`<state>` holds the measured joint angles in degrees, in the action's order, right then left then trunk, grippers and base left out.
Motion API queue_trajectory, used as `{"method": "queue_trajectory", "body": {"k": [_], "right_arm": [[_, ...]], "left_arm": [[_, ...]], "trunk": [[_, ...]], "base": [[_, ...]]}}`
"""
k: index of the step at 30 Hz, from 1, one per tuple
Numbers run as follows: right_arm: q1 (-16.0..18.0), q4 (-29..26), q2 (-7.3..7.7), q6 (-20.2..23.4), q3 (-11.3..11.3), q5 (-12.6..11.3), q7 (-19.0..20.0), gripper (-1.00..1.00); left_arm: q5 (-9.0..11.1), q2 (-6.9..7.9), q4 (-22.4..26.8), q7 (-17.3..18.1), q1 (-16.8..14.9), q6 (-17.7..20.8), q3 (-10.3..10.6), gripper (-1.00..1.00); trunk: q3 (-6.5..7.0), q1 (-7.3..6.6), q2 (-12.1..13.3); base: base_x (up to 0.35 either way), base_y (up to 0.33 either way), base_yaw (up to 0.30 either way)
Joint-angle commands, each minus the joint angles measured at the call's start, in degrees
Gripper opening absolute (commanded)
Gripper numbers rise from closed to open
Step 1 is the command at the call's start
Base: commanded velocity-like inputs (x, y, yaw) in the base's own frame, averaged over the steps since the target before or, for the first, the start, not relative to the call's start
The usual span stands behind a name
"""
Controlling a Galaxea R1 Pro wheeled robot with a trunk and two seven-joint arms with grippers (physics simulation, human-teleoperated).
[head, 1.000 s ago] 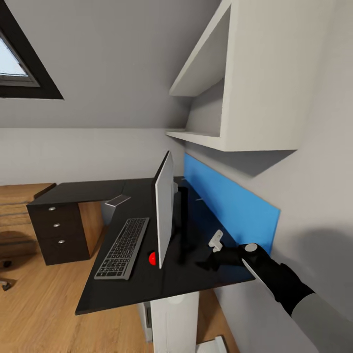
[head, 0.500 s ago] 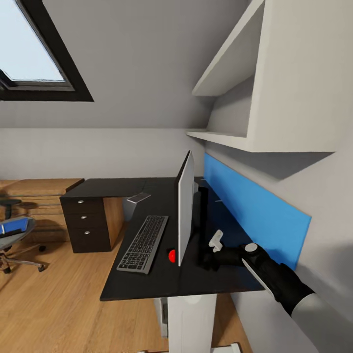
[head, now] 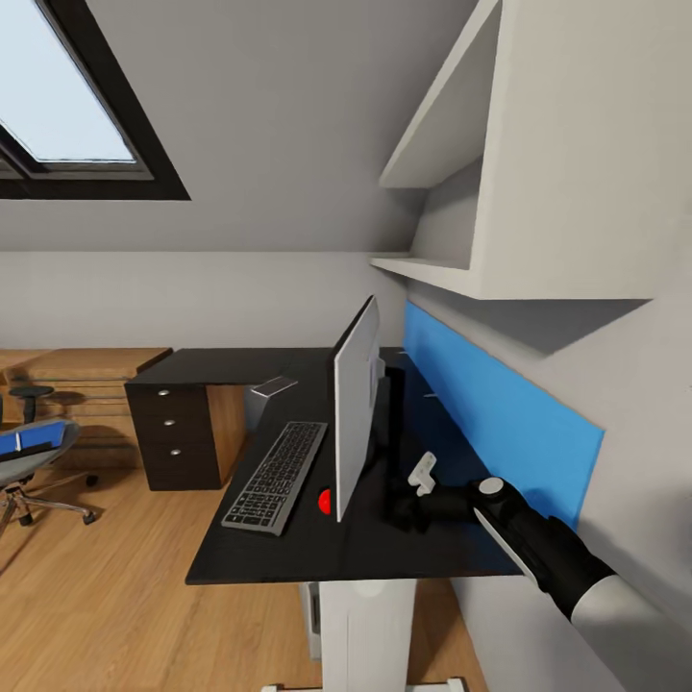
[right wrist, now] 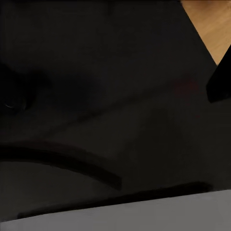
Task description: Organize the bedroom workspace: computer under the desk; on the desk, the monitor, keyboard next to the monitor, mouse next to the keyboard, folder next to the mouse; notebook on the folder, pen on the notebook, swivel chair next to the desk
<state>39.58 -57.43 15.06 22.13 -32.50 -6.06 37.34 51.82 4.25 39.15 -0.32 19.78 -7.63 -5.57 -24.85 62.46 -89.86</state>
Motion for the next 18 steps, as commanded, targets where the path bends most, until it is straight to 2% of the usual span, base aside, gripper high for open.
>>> {"method": "queue_trajectory", "body": {"k": [1, 2, 3, 7, 8, 9, 12, 18], "right_arm": [[0.05, -0.03, 0.06, 0.62, -0.22, -0.59, -0.11, 1.00], [0.06, 0.00, 0.08, 0.87, -0.29, -0.57, -0.09, 1.00], [0.06, 0.09, 0.12, 3.60, -0.52, -0.60, 0.02, 1.00], [0.06, 0.19, 0.13, 4.95, -0.59, -0.58, 0.67, 1.00], [0.06, 0.30, 0.14, 5.91, -0.65, -0.21, 1.87, 1.00], [0.06, 0.43, 0.15, 6.20, -0.65, 0.71, 2.15, 1.00], [0.06, 0.46, 0.15, 6.24, -0.64, 0.86, 2.20, 1.00], [0.06, 0.48, 0.15, 6.26, -0.64, 0.96, 2.24, 1.00]], "left_arm": [[0.59, 0.02, 0.07, 0.00, 0.02, -0.11, 0.11, 1.00], [0.62, 0.03, 0.05, 0.03, 0.01, -0.09, 0.11, 1.00], [0.68, 0.03, -0.01, 0.11, 0.03, -0.06, 0.02, 1.00], [0.77, 0.03, -0.03, 0.05, 0.03, -0.09, -0.08, 1.00], [0.86, 0.04, -0.14, -0.06, 0.03, -0.10, -0.16, 1.00], [1.03, 0.05, -0.30, -0.09, 0.03, -0.09, -0.22, 1.00], [1.07, 0.05, -0.41, -0.06, 0.02, 0.05, -0.24, 1.00], [1.09, -0.02, -0.53, -0.19, 0.03, -0.16, -0.24, 1.00]], "trunk": [[-0.06, 0.00, -0.03], [-0.06, 0.00, -0.03], [-0.06, 0.00, -0.03], [-0.06, 0.00, -0.03], [-0.06, 0.00, -0.03], [-0.06, 0.00, -0.03], [-0.06, 0.00, -0.03], [-0.06, 0.00, -0.03]], "base": [[0.000, -0.033, 0.003], [0.000, -0.026, 0.003], [0.075, -0.027, 0.001], [0.172, -0.065, 0.001], [0.302, -0.139, 0.000], [0.141, -0.055, 0.000], [0.087, -0.034, 0.000], [0.003, -0.138, 0.168]]}}
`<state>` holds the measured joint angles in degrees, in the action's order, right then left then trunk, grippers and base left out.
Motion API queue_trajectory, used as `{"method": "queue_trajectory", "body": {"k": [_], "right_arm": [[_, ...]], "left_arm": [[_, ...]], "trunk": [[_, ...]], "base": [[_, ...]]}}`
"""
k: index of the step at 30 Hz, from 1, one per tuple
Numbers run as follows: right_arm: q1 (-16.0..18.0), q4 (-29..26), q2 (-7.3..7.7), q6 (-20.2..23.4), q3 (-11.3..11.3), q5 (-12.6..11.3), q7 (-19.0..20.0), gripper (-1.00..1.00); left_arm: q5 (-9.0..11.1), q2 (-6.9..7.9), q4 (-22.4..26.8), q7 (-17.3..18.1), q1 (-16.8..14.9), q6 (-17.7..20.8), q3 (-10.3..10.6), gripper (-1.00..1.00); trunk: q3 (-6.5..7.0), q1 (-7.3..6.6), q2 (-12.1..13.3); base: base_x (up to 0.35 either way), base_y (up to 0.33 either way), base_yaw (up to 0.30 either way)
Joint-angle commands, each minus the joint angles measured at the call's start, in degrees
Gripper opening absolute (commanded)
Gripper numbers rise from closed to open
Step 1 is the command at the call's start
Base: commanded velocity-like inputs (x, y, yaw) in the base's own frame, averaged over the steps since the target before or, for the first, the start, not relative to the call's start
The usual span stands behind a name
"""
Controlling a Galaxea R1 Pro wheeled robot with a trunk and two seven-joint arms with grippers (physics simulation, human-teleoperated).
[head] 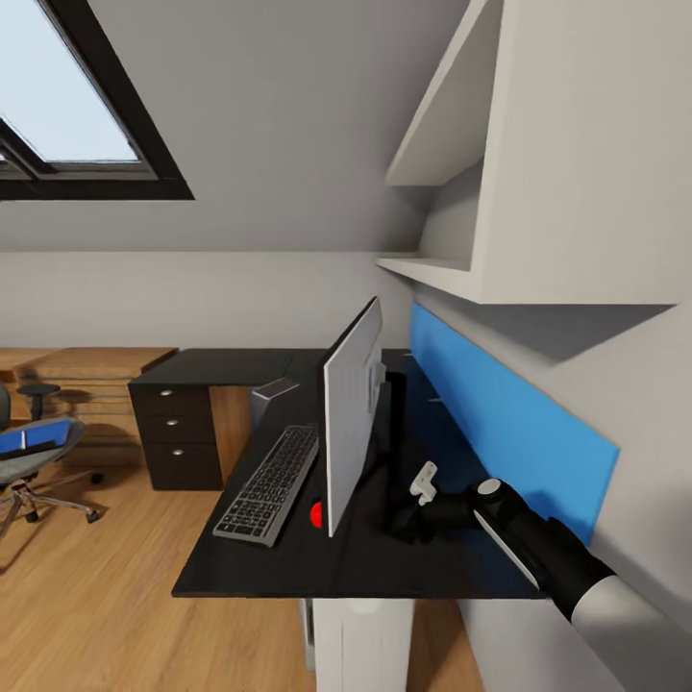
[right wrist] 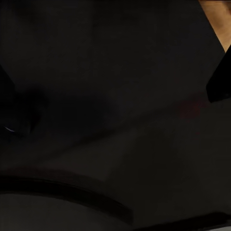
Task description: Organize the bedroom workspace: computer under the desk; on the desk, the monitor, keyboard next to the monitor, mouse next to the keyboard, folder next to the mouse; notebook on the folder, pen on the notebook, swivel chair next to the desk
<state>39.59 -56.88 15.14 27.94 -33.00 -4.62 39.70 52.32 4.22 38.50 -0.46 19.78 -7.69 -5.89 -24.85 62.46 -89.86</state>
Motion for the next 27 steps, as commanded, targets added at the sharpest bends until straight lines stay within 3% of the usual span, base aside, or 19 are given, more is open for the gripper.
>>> {"method": "queue_trajectory", "body": {"k": [1, 9, 27], "right_arm": [[0.05, -0.07, 0.06, 0.45, -0.13, -0.48, -0.11, 1.00], [0.12, 0.03, 0.00, 0.51, -0.13, -0.48, -0.13, 1.00], [0.73, -1.16, -0.18, 1.14, 0.09, -0.78, -0.21, 1.00]], "left_arm": [[0.59, 0.03, 0.11, -0.05, 0.02, -0.10, 0.09, 1.00], [0.59, 0.07, 0.09, -0.01, 0.00, -0.05, 0.08, 1.00], [0.41, 0.51, 0.51, 0.27, -0.12, 0.04, 0.69, 1.00]], "trunk": [[-0.06, 0.00, -0.03], [-0.06, 0.00, -0.03], [-0.06, 0.00, -0.03]], "base": [[0.001, -0.231, 0.217], [0.000, -0.105, 0.171], [0.000, -0.014, 0.009]]}}
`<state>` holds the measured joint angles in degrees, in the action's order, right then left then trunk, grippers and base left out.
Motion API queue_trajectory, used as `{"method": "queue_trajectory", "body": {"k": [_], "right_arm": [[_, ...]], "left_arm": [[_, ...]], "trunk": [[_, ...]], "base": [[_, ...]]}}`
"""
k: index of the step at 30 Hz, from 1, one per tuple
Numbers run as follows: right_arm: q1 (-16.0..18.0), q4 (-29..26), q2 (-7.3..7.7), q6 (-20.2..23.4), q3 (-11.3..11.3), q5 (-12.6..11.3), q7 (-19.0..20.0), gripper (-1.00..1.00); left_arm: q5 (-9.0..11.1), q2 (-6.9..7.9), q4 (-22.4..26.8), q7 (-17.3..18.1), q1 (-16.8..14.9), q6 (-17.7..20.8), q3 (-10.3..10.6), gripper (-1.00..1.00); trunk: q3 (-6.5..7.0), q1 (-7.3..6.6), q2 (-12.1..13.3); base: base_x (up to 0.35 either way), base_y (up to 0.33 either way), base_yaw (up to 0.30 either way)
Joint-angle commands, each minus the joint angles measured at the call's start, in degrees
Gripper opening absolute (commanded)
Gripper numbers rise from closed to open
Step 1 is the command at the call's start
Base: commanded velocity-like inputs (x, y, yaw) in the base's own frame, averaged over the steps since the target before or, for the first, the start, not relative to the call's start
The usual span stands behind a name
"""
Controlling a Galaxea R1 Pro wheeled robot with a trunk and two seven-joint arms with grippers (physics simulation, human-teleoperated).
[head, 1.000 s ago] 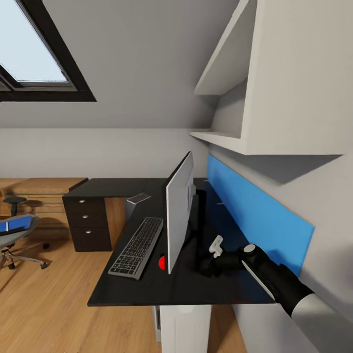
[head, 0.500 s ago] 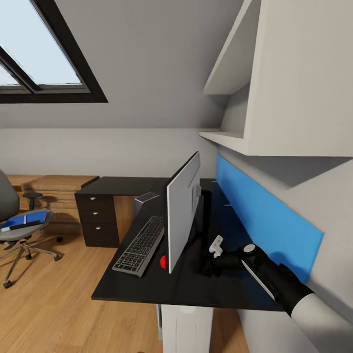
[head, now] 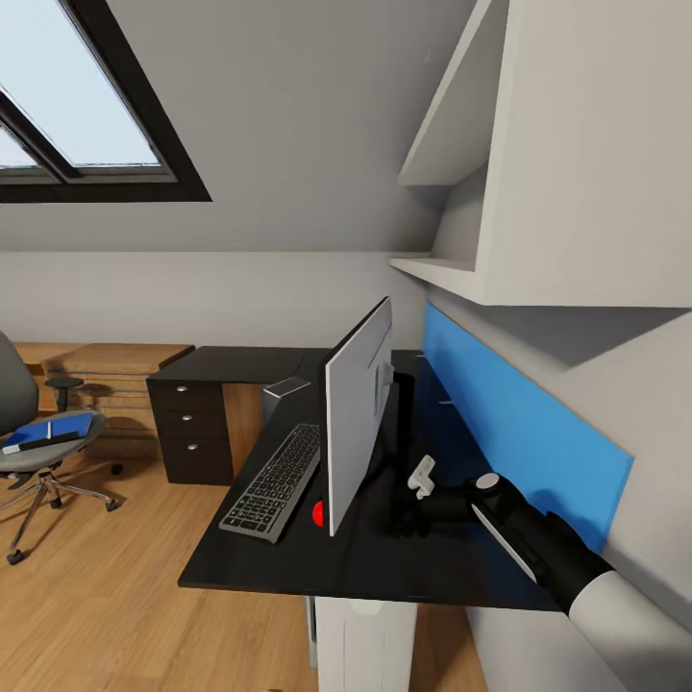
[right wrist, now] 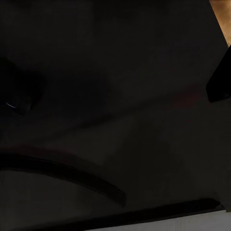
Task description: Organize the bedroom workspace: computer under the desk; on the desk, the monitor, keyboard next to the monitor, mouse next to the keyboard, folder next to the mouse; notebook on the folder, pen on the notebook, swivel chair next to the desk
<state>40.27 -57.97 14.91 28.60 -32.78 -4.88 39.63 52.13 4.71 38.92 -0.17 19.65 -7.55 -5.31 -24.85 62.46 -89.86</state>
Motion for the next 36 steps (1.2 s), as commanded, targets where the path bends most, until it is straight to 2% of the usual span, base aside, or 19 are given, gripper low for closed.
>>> {"method": "queue_trajectory", "body": {"k": [1, 17, 23, 29, 31, 36], "right_arm": [[0.06, -0.07, 0.06, 0.47, -0.14, -0.51, -0.14, 1.00], [0.08, -0.03, 0.05, 0.48, -0.15, -0.50, -0.14, 1.00], [0.42, 1.91, -0.49, 2.17, -1.18, 0.52, -0.04, 1.00], [0.47, 2.85, -0.41, 3.65, -1.40, 0.86, 1.70, 1.00], [0.48, 2.89, -0.31, 3.76, -1.37, 0.93, 3.90, 1.00], [0.56, 2.93, 0.05, 4.45, -1.34, 1.05, 5.67, 1.00]], "left_arm": [[0.60, 0.02, 0.09, -0.02, 0.02, -0.10, 0.11, 1.00], [0.60, 0.02, 0.10, -0.02, 0.02, -0.10, 0.11, 1.00], [0.82, -0.94, -0.59, -0.29, 0.04, -0.79, -0.63, 1.00], [0.75, -1.14, -0.73, -0.29, 0.04, -0.93, -0.77, 1.00], [0.73, -1.16, -0.75, -0.30, 0.04, -0.95, -0.70, 1.00], [0.70, -1.15, -0.76, -0.16, 0.04, -0.97, -0.61, 1.00]], "trunk": [[-0.06, 0.00, -0.03], [-0.06, 0.00, -0.03], [-0.06, 0.00, -0.03], [-0.06, 0.00, -0.03], [-0.06, 0.00, -0.03], [-0.06, 0.00, -0.03]], "base": [[0.000, 0.000, 0.000], [0.000, 0.000, 0.000], [0.000, 0.000, 0.000], [0.000, 0.000, 0.000], [0.000, 0.000, 0.000], [0.000, 0.000, 0.000]]}}
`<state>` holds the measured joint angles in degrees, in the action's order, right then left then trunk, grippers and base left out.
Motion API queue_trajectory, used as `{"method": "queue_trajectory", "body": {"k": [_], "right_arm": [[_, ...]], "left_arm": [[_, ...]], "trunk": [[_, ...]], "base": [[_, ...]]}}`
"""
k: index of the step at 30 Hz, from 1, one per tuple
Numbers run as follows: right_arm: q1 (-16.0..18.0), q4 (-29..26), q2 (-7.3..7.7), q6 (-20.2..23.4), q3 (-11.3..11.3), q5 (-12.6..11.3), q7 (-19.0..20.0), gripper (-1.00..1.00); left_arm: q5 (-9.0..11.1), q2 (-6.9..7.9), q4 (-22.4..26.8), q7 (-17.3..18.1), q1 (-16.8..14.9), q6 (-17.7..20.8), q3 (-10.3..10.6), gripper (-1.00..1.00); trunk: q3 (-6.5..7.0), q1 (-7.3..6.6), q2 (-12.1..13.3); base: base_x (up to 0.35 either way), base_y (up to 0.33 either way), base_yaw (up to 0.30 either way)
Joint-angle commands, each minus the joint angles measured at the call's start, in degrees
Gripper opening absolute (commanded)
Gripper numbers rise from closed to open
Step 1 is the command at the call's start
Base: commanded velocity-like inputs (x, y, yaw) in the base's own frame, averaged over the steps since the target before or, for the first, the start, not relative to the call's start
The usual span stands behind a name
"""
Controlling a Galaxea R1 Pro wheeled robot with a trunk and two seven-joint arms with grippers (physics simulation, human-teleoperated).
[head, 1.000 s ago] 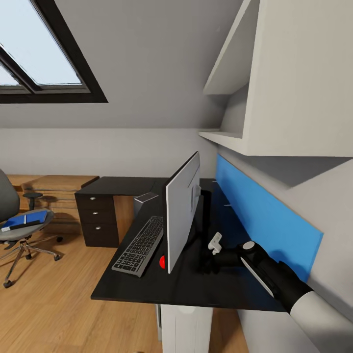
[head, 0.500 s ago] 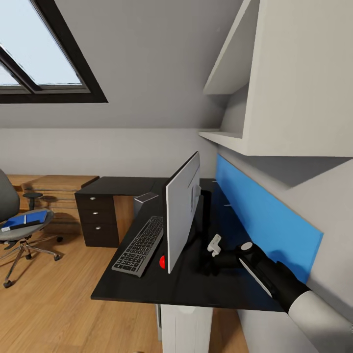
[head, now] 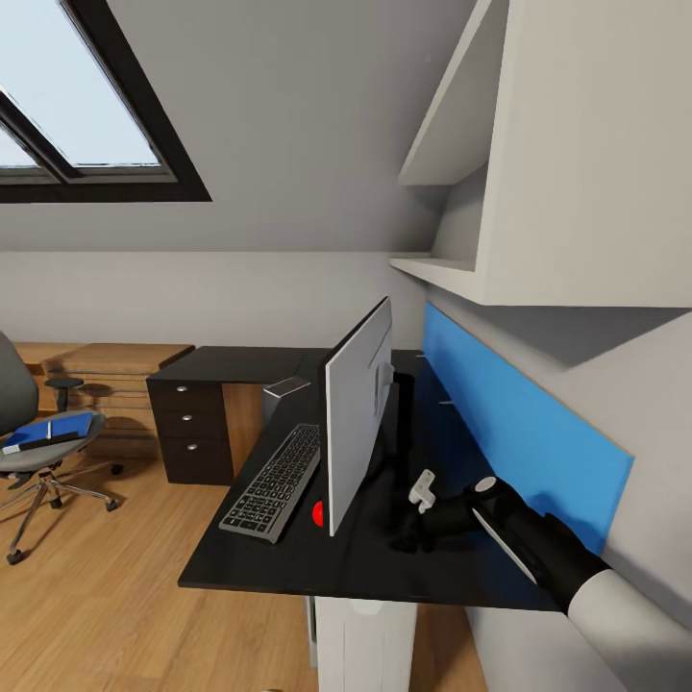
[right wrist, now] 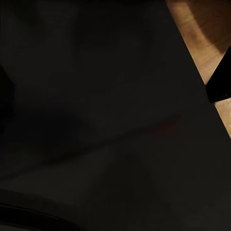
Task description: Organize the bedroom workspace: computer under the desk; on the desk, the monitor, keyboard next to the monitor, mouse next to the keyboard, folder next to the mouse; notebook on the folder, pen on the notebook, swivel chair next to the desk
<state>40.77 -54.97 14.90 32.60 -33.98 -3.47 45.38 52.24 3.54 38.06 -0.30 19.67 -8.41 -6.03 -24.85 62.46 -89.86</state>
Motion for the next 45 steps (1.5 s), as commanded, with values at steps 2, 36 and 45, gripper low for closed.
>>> {"method": "queue_trajectory", "body": {"k": [2, 36, 45], "right_arm": [[0.10, -0.06, 0.18, 1.23, -0.13, -0.35, 0.27, 1.00], [0.27, -0.32, 0.56, 3.18, -0.07, -0.22, 1.12, 1.00], [0.27, -0.31, 0.57, 3.17, -0.11, -0.22, 1.11, 1.00]], "left_arm": [[0.59, 0.03, 0.08, 0.03, 0.02, -0.11, 0.13, 1.00], [0.52, -0.01, -0.43, -0.14, 0.02, -0.11, 0.20, 1.00], [0.55, 0.06, -0.44, -0.14, 0.02, -0.11, 0.23, 1.00]], "trunk": [[-0.06, 0.00, -0.03], [-0.06, 0.00, -0.03], [-0.06, 0.00, -0.03]], "base": [[0.000, 0.000, 0.000], [0.139, 0.000, 0.000], [0.029, -0.002, 0.000]]}}
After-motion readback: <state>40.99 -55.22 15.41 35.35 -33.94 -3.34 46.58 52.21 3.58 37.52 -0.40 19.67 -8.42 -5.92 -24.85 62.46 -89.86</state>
